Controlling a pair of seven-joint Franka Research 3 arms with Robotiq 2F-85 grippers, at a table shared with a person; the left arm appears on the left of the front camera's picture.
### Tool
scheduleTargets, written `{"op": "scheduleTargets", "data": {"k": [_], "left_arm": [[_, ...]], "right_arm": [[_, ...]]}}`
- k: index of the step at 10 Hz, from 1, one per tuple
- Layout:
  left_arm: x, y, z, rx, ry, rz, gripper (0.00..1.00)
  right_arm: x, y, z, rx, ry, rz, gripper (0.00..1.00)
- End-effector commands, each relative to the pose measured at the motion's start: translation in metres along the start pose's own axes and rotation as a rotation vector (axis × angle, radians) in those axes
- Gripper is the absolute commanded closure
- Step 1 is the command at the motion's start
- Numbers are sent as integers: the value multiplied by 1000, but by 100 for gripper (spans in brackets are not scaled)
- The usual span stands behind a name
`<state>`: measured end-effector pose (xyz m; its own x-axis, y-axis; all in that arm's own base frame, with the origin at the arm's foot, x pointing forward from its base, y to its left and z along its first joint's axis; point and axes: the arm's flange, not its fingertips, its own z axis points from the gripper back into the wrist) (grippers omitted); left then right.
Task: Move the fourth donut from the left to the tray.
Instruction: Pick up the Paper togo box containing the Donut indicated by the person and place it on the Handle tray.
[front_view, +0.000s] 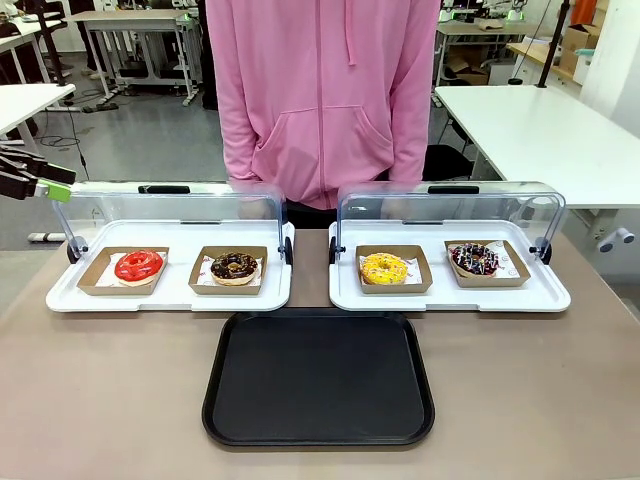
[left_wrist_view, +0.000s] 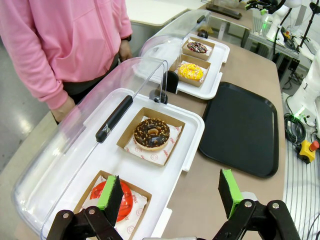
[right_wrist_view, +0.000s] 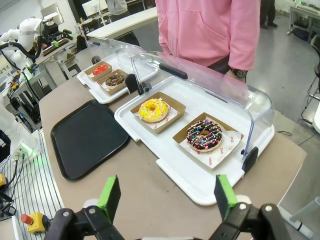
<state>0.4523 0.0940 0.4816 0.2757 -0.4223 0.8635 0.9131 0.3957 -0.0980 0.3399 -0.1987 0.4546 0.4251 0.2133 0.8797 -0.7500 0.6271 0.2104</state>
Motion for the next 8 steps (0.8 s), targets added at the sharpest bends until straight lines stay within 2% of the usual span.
{"op": "scheduleTargets", "data": {"k": [1,8], "left_arm": [[1,-1,0,-4,-6,1,0],[1,-1,0,-4,-6,1,0]], "right_arm": [[1,-3,-1,-5,-30,26,0],[1,-3,-1,-5,-30,26,0]]}}
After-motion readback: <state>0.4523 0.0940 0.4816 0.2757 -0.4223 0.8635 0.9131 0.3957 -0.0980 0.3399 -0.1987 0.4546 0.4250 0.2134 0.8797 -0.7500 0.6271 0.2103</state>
